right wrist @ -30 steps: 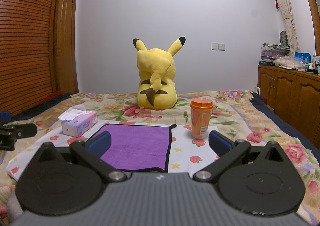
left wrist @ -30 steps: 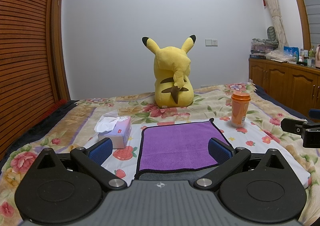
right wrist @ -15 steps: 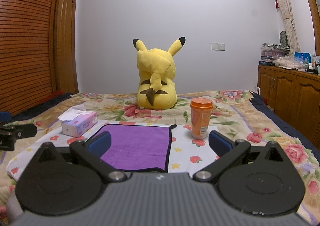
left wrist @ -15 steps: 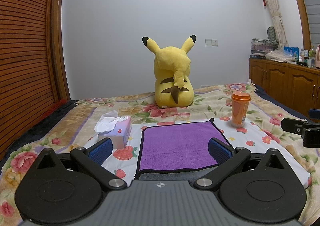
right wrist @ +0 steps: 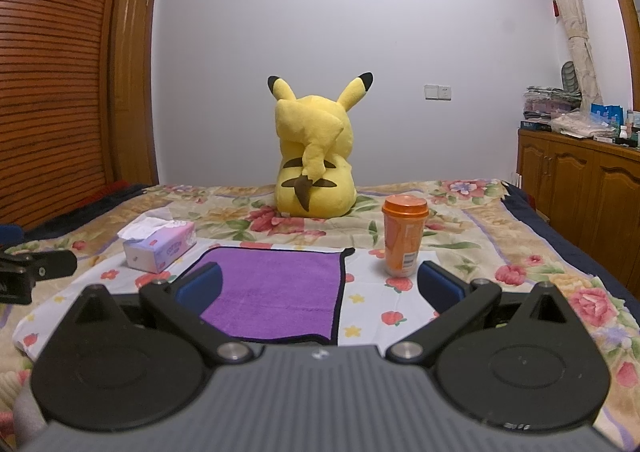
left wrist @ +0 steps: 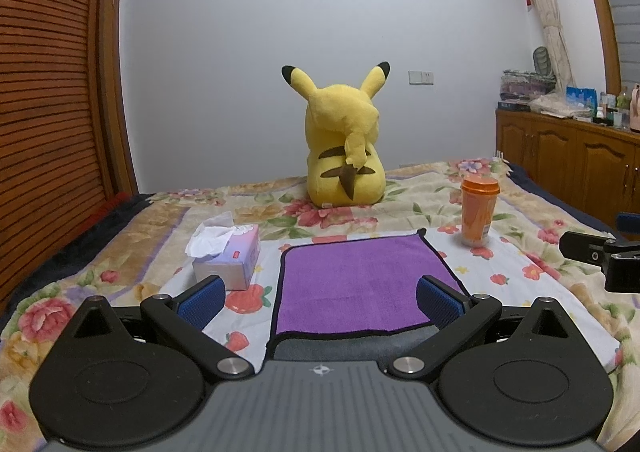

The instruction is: Fold towel

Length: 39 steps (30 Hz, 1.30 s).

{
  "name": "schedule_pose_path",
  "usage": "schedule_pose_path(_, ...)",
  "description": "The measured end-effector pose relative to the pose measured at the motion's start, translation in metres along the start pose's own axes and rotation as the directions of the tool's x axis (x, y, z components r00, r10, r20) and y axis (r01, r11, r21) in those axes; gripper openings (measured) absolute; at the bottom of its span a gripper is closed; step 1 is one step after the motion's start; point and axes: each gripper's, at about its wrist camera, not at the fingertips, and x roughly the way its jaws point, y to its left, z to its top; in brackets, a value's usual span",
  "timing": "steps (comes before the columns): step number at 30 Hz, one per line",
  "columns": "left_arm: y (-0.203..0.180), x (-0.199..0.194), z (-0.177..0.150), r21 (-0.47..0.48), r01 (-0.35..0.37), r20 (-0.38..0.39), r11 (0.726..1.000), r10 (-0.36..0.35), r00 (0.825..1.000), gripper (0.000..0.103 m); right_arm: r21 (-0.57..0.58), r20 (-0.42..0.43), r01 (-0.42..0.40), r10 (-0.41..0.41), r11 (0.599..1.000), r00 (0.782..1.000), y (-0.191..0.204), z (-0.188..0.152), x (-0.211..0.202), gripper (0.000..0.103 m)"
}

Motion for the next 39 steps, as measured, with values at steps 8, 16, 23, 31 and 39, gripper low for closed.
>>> schedule_pose_path(8, 0.003, 0.016, 0.001, 0.002, 0.006, -0.055, 1.000, -0.006, 0.998, 0.103, -0.024, -0.025, -0.016, 0.016, 1.000, 1.000, 0.002, 0.000, 0.009, 0.103)
schedule_pose_path(16, 0.014, 0.042, 0.005, 0.000, 0.005, -0.110, 1.000, -0.005, 0.994, 0.103, -0.044, -0.064, -0.036, 0.033, 0.998, 0.997, 0.001, 0.001, 0.025, 0.103)
schedule_pose_path(23, 0.021, 0.069, 0.007, 0.003, 0.022, -0.157, 1.000, -0.021, 0.987, 0.103, -0.062, -0.109, -0.056, 0.049, 0.996, 0.993, 0.000, 0.001, 0.046, 0.103)
schedule_pose_path(31, 0.024, 0.100, 0.004, 0.037, 0.064, -0.217, 0.997, -0.055, 0.975, 0.103, -0.090, -0.168, -0.100, 0.084, 0.991, 0.982, 0.003, 0.000, 0.071, 0.103)
schedule_pose_path(39, 0.033, 0.132, -0.002, 0.031, 0.100, -0.282, 0.995, -0.087, 0.955, 0.103, -0.090, -0.231, -0.124, 0.100, 0.988, 0.968, -0.002, -0.004, 0.098, 0.103)
